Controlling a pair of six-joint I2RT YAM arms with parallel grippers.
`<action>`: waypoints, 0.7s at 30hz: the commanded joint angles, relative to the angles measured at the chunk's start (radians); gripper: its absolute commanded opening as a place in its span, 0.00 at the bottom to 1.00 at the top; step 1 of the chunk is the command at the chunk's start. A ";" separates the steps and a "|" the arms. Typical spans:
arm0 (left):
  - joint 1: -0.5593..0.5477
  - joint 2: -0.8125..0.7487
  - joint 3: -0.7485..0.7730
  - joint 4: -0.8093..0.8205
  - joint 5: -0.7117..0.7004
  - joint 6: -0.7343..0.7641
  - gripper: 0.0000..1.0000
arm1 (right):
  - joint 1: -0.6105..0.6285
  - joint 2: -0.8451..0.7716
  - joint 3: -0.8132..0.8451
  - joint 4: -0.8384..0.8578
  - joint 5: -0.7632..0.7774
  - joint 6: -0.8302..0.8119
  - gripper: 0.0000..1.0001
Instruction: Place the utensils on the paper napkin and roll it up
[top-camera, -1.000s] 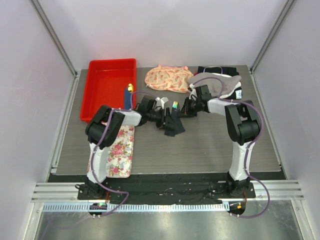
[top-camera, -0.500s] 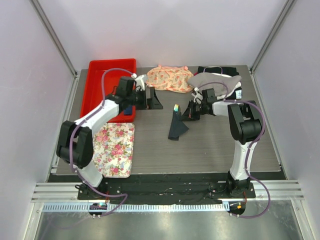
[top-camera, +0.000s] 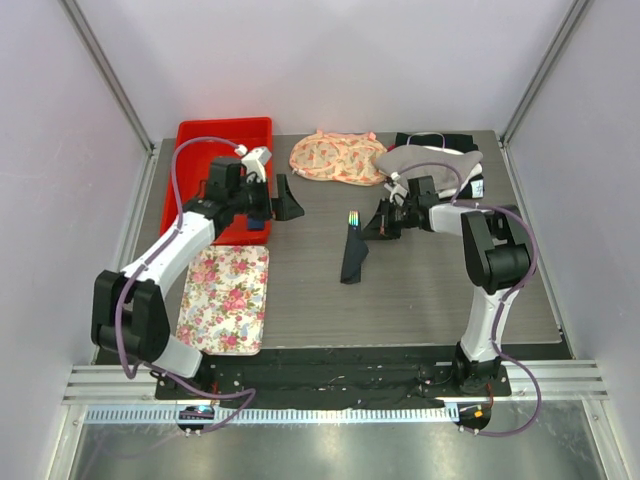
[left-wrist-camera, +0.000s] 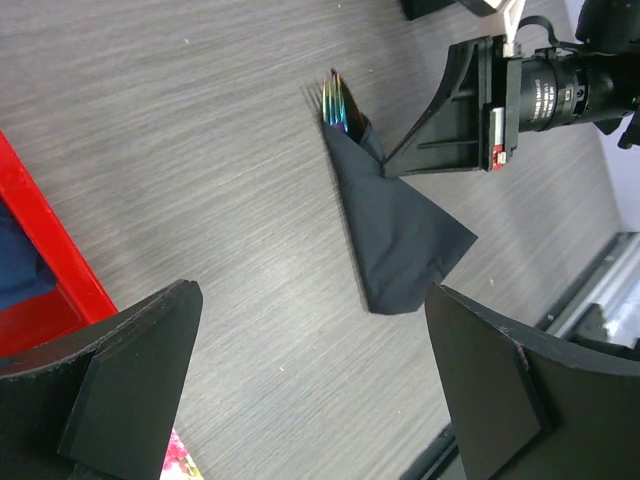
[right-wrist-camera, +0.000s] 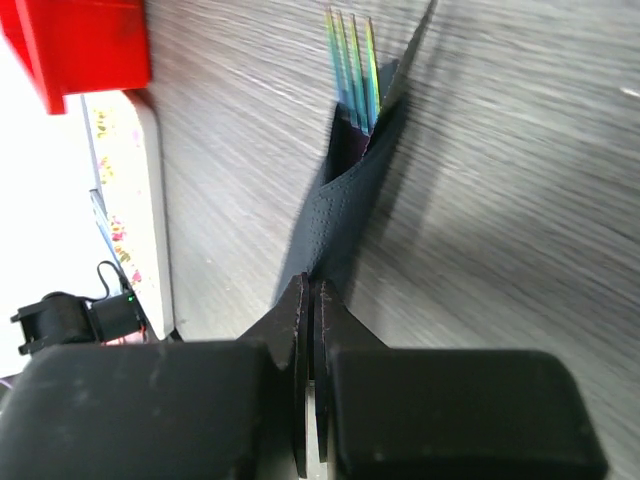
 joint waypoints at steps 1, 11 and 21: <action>0.054 0.034 0.015 0.012 0.142 -0.035 1.00 | -0.010 -0.073 0.000 0.051 -0.059 0.009 0.01; 0.057 0.064 -0.011 0.116 0.234 -0.089 1.00 | -0.015 -0.096 0.004 0.051 -0.085 0.015 0.01; 0.055 0.037 -0.090 0.212 0.274 -0.083 1.00 | -0.016 -0.171 0.004 0.093 -0.143 0.050 0.01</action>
